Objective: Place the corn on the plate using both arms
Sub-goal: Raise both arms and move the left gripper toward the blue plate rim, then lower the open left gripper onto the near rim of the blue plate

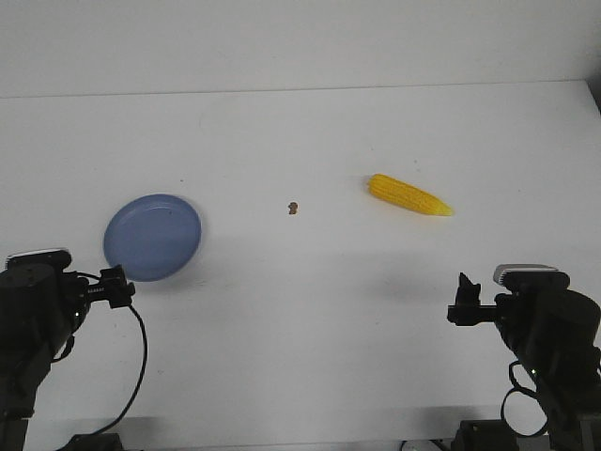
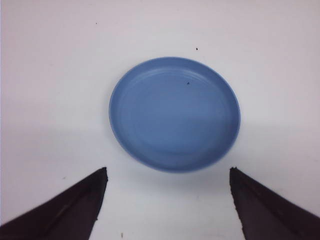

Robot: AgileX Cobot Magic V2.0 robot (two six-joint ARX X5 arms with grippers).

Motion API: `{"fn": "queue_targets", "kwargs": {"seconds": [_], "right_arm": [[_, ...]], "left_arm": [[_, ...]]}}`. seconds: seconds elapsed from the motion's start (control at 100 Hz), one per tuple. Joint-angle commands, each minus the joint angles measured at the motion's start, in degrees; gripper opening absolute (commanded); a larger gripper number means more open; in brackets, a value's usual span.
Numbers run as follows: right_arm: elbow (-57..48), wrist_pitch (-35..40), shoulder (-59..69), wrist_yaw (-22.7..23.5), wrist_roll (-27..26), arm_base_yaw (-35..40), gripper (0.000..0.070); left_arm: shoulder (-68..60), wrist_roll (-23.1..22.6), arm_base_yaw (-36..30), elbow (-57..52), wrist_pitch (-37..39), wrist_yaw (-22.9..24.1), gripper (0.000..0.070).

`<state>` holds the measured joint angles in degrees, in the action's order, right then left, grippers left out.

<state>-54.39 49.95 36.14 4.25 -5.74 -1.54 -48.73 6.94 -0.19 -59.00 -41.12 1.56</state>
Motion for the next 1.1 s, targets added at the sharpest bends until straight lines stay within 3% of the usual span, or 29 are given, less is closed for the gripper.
{"fn": "queue_targets", "kwargs": {"seconds": [0.0,0.38,0.68,1.09], "right_arm": [[-0.8,-0.6,0.3,-0.2,0.6,0.0,0.0527],[-0.8,-0.6,0.3,-0.2,0.6,0.0,0.0527],[-0.8,-0.6,0.3,-0.2,0.7,0.0,0.0527],[-0.8,-0.6,0.3,-0.2,0.6,0.0,0.0527]], "left_arm": [[-3.1,2.1,1.2,-2.1,0.5,-0.1,0.0505],[-23.4,4.4,8.9,-9.3,7.0,-9.8,0.0505],[-36.9,4.3,12.7,-11.1,11.1,-10.1,0.0505],[-46.1,4.4,15.7,-11.1,14.8,-10.2,0.0505]]}}
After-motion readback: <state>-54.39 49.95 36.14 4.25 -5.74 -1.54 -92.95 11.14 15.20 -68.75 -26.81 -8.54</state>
